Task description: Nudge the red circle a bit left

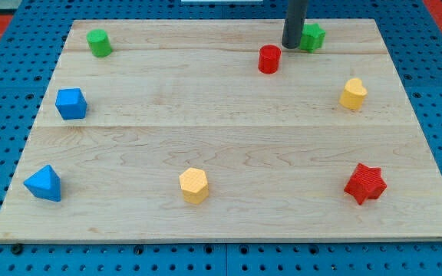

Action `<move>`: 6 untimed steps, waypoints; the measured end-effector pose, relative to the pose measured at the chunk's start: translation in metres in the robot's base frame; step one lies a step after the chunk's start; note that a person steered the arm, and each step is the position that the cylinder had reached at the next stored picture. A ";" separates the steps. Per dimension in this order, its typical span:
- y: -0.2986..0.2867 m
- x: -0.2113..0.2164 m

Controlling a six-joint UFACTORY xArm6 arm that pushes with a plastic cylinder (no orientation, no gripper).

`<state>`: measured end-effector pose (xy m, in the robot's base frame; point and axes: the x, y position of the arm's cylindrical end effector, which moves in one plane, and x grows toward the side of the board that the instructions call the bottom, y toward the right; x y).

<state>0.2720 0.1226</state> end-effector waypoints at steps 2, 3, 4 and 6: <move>0.025 -0.022; 0.035 -0.025; 0.035 0.007; 0.013 0.048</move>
